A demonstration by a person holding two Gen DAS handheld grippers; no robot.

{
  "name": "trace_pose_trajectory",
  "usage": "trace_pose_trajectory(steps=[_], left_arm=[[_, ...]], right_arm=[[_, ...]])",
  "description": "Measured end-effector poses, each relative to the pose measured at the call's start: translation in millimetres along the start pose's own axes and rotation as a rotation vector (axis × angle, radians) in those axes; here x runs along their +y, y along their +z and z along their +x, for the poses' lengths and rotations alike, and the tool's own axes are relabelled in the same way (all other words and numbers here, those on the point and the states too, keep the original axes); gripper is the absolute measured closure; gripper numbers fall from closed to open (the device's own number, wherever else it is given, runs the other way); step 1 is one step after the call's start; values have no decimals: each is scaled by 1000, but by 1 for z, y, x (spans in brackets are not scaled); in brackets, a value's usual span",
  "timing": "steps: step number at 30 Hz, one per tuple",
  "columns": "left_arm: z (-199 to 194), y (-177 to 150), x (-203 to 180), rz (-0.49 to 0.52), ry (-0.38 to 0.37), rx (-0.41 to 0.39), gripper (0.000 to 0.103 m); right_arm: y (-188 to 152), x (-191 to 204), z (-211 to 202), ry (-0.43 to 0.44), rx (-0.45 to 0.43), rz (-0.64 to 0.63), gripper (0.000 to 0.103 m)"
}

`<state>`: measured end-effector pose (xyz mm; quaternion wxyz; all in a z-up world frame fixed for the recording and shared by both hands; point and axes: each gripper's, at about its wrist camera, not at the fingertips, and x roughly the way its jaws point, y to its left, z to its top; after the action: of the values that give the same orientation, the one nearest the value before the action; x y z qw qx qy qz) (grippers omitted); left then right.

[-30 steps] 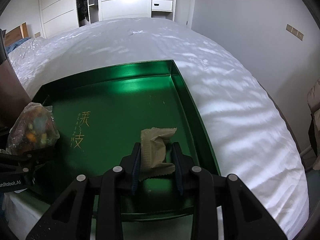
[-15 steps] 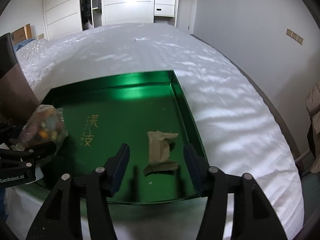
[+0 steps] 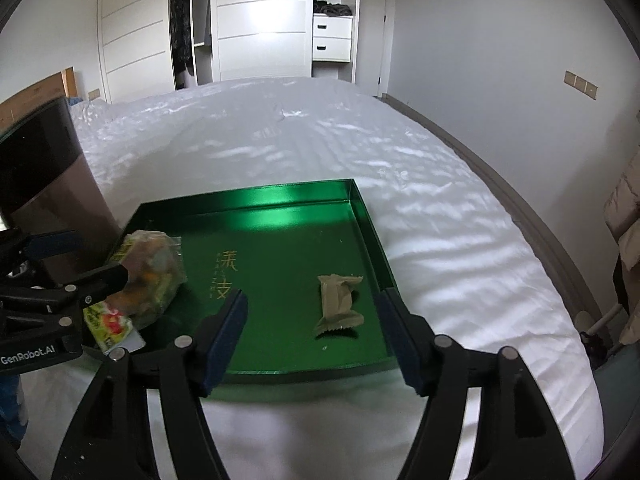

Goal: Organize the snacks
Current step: 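Open the right tool to drop the beige packet while the left tool releases the bread bag, then move both tools back toward the remaining snacks on the bed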

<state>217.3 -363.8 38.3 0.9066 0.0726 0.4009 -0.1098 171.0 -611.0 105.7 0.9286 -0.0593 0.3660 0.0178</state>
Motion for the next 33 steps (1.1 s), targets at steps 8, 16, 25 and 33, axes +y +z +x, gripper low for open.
trace_pose_trajectory(steps=[8,16,25,33], left_arm=[[-55,-22,11,10,10,-98,34],[-119,-43,32,-14,-39,-156,32],[-160,-68,54,-33,-50,-178,29],[-188,-87,77,-44,-28,-190,29]], right_arm=[[-14,20,-51,16,-55,6,0],[-31,56,-104,35,-91,-32,0],[-53,89,-146,47,-96,-49,0],[-63,109,-172,55,-105,-48,0]])
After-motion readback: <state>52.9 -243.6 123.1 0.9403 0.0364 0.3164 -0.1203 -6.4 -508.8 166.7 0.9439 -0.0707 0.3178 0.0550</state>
